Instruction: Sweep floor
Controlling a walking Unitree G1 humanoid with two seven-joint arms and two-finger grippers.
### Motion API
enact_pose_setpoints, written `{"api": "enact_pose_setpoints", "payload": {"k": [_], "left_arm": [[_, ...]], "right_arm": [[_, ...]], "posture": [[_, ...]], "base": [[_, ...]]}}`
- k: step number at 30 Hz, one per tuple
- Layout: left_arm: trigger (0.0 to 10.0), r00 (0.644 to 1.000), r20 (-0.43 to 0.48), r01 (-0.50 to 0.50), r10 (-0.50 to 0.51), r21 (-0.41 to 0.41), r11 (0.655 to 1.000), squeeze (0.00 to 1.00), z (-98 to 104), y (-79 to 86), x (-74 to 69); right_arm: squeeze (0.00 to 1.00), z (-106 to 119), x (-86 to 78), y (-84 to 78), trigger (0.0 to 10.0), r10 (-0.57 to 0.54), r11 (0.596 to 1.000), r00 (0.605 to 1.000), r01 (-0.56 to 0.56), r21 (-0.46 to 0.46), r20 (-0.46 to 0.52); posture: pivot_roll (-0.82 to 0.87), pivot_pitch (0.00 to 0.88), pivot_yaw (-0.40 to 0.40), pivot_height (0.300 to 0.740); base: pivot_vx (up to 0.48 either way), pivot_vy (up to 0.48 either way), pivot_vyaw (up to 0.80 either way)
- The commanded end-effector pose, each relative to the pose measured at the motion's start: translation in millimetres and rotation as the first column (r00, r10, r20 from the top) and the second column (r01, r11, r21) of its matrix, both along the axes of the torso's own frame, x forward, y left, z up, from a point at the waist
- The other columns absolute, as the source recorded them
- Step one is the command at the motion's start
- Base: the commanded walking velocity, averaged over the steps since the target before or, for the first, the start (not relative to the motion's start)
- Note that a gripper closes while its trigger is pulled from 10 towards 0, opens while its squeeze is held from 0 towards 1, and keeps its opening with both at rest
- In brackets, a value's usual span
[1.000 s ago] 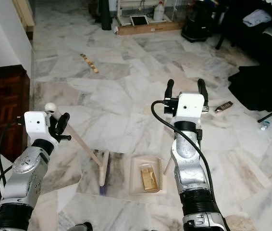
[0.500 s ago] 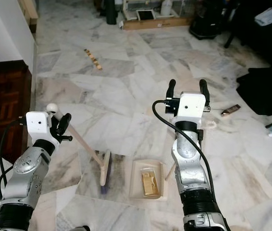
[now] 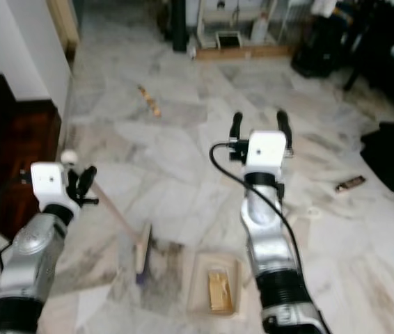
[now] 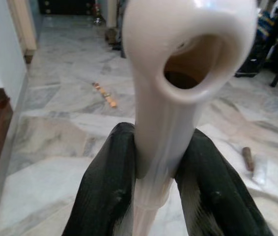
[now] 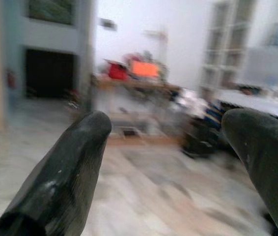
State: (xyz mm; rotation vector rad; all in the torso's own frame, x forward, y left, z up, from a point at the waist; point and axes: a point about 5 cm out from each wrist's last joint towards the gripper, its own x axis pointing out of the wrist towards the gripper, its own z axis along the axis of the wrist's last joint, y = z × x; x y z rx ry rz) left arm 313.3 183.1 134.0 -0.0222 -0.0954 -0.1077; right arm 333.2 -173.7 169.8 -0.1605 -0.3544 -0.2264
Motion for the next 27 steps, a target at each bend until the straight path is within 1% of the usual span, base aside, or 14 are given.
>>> {"api": "enact_pose_setpoints", "payload": {"k": [1,5,7,11,14,15,16,20,21,22,23,24,26,27], "left_arm": [[10.0,0.997,0.075,0.006,-0.005,-0.012,1.000,0.00,15,1.5,0.3],[10.0,0.997,0.078,0.004,-0.003,-0.013,1.000,0.00,15,1.9,-0.2],[10.0,0.997,0.079,0.001,0.000,-0.011,1.000,0.00,14,2.4,-0.5],[10.0,0.997,0.078,-0.001,0.002,-0.008,1.000,0.00,14,2.6,-0.7],[10.0,0.997,0.076,-0.003,0.003,-0.008,1.000,0.00,13,3.2,-1.0],[10.0,0.997,0.074,-0.003,0.003,-0.009,1.000,0.00,13,3.3,-1.1],[10.0,0.997,0.073,-0.001,0.002,-0.010,1.000,0.00,12,2.9,-1.0],[10.0,0.997,0.072,-0.001,0.001,-0.010,1.000,0.00,11,2.6,-0.9],[10.0,0.997,0.071,0.001,0.000,-0.011,1.000,0.00,11,2.2,-0.9],[10.0,0.998,0.070,0.003,-0.003,-0.011,1.000,0.00,11,1.1,-0.6],[10.0,0.998,0.070,0.003,-0.003,-0.011,1.000,0.00,11,1.1,-0.6],[10.0,0.998,0.069,0.005,-0.004,-0.012,1.000,0.00,10,0.3,-0.4],[10.0,0.998,0.068,0.006,-0.005,-0.012,1.000,0.00,10,0.0,-0.3],[10.0,0.998,0.068,0.007,-0.006,-0.012,1.000,0.00,9,-0.2,-0.1]], "right_arm": [[0.00,9,2.6,10.4,10.0,0.026,1.000,0.999,-0.027,0.007,0.031],[0.00,9,2.3,9.8,10.0,0.018,1.000,0.999,-0.018,0.006,0.033],[0.00,10,1.3,7.8,10.0,-0.005,1.000,0.999,0.005,0.007,0.035],[0.00,11,-2.5,-0.5,10.0,-0.077,0.997,0.997,0.077,0.004,0.032],[0.00,10,-9.4,-8.1,10.0,-0.123,0.992,0.992,0.123,0.012,0.021],[1.00,8,-14.4,-11.6,10.0,-0.145,0.989,0.989,0.145,0.023,0.012],[1.00,9,-20.2,-13.1,10.0,-0.146,0.989,0.989,0.146,0.020,0.012],[1.00,9,-25.0,-13.1,10.0,-0.143,0.990,0.990,0.143,0.010,0.013],[1.00,9,-28.2,-13.7,10.0,-0.146,0.989,0.989,0.146,0.006,0.010],[1.00,9,-36.0,-16.4,10.0,-0.165,0.986,0.986,0.165,0.001,-0.003],[1.00,9,-36.0,-16.4,10.0,-0.165,0.986,0.986,0.165,0.001,-0.003],[1.00,5,-44.3,-21.4,10.0,-0.200,0.980,0.979,0.200,-0.008,-0.027],[1.00,3,-47.5,-23.6,10.0,-0.216,0.976,0.976,0.216,-0.013,-0.039],[1.00,-5,-56.6,-28.7,10.0,-0.249,0.969,0.965,0.247,-0.026,-0.081]], "posture": [[0.17,0.121,-0.063,0.740],[0.17,0.123,-0.064,0.740],[0.17,0.123,-0.064,0.740],[0.17,0.123,-0.064,0.740],[0.16,0.121,-0.066,0.740],[0.16,0.121,-0.066,0.740],[0.16,0.121,-0.066,0.740],[0.16,0.117,-0.068,0.740],[0.16,0.117,-0.068,0.740],[0.16,0.117,-0.068,0.740],[0.16,0.117,-0.068,0.740],[0.15,0.110,-0.073,0.740],[0.15,0.110,-0.073,0.740],[0.15,0.107,-0.074,0.740]], "base": [[0.255,0.000,0.00],[0.064,0.000,0.00],[0.000,0.000,0.00],[0.000,0.000,0.00],[0.000,0.000,0.00],[0.000,0.000,0.00],[0.000,0.000,0.00],[0.000,0.000,0.00],[0.000,0.000,0.00],[0.000,0.000,0.00],[0.000,0.000,0.00],[0.000,0.000,0.00],[0.000,0.000,0.00],[0.000,0.000,0.00]]}}
